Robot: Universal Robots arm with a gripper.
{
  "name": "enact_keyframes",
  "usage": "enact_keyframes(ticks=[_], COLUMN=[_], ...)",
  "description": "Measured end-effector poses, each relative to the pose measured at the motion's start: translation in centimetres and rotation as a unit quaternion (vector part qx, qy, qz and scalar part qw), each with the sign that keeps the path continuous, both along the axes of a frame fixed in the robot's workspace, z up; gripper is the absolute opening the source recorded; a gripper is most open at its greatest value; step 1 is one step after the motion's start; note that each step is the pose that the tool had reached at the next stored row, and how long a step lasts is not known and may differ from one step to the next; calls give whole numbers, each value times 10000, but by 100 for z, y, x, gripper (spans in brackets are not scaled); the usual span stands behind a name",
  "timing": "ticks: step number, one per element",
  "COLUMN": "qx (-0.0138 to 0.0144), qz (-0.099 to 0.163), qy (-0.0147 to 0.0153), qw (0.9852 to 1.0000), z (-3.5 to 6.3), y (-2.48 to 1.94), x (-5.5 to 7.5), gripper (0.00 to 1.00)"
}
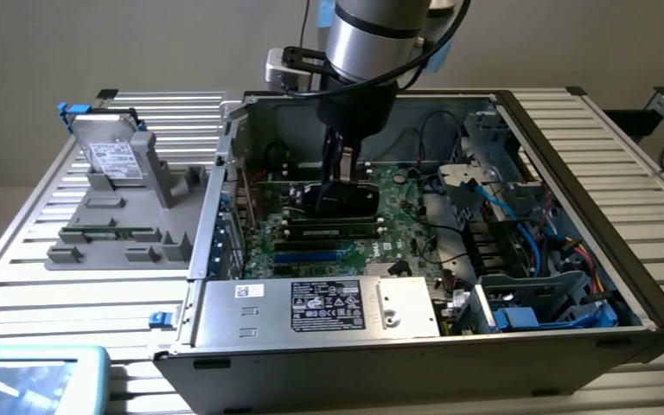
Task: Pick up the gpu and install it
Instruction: 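Insert the gpu into the slot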
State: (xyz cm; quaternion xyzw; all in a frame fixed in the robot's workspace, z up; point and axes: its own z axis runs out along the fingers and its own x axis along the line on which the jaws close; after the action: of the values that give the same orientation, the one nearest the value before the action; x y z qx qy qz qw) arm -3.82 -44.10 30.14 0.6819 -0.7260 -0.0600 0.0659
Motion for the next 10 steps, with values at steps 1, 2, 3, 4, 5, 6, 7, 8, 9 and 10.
enact_keyframes(ticks=[1, 2, 3, 4, 5, 6, 7, 8, 9, 10], qx=[0, 0, 0, 0, -1, 0, 0, 0, 0, 0], qz=[0, -1, -1, 0, 0, -1, -1, 0, 0, 0], qy=[1, 2, 3, 4, 5, 5, 6, 7, 7, 7], qw=[10000, 10000, 10000, 10000, 10000, 10000, 10000, 10000, 10000, 10000], z=[-18, -36, -54, -72, -91, -109, -127, -145, -165, -182], y=[0, 0, -1, -9, -23, -38, -55, -73, -96, -117], x=[0, -1, -3, -6, -12, -17, -21, -25, -28, -32], gripper=[28, 28, 28, 28, 28, 28, 28, 28, 28, 28])
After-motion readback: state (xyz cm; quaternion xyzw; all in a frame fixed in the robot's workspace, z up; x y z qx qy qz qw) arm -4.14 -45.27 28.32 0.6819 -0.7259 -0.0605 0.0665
